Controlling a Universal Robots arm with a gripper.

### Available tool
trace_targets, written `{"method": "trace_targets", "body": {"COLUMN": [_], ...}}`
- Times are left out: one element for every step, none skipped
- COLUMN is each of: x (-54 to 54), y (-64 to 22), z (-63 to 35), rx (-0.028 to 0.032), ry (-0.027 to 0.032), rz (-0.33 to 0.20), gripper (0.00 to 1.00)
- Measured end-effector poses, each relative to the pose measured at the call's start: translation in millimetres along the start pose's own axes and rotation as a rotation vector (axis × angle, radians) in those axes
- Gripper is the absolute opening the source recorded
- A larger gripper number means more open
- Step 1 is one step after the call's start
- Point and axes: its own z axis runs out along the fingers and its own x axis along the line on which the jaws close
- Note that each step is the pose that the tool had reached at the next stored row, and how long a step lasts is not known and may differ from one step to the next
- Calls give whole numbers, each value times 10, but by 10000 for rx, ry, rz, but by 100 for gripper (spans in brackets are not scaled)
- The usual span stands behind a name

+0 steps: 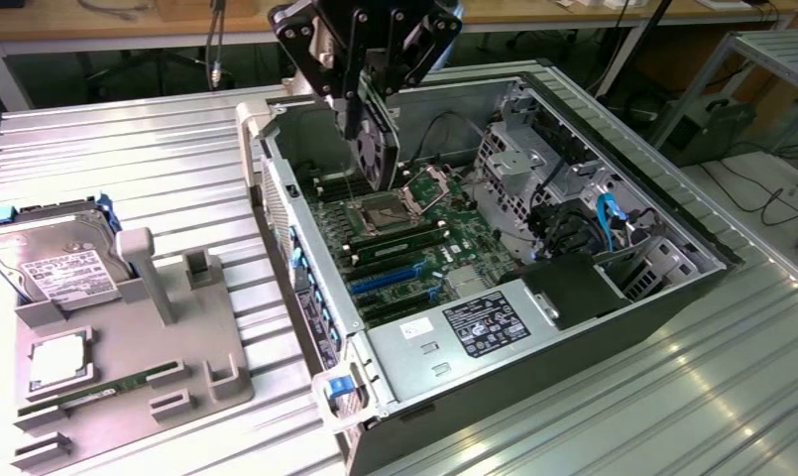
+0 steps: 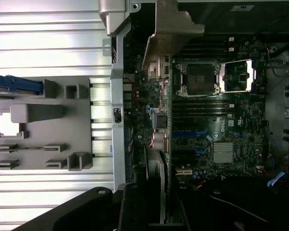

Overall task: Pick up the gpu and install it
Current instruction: 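Pick up the gpu and move the gpu toward the slot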

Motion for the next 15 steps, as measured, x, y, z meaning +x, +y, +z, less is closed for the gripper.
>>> {"method": "trace_targets", "body": {"x": [-11,-27,-41,-57,-72,-91,-103,-124,-143,-157,-170,-182,-193,-205,-219], "y": [0,1,1,1,1,2,2,2,3,3,3,3,4,4,4], "z": [0,0,0,0,0,1,1,1,1,1,1,1,1,1,1], "rx": [0,1,0,1,1,0,0,0,0,0,0,0,0,0,0], "ry": [0,0,0,0,0,0,0,0,0,0,0,0,0,0,0], "rz": [1,0,0,0,0,0,0,0,1,1,0,0,0,0,0], "gripper": [27,27,27,27,27,27,27,27,27,27,27,27,27,27,27]}}
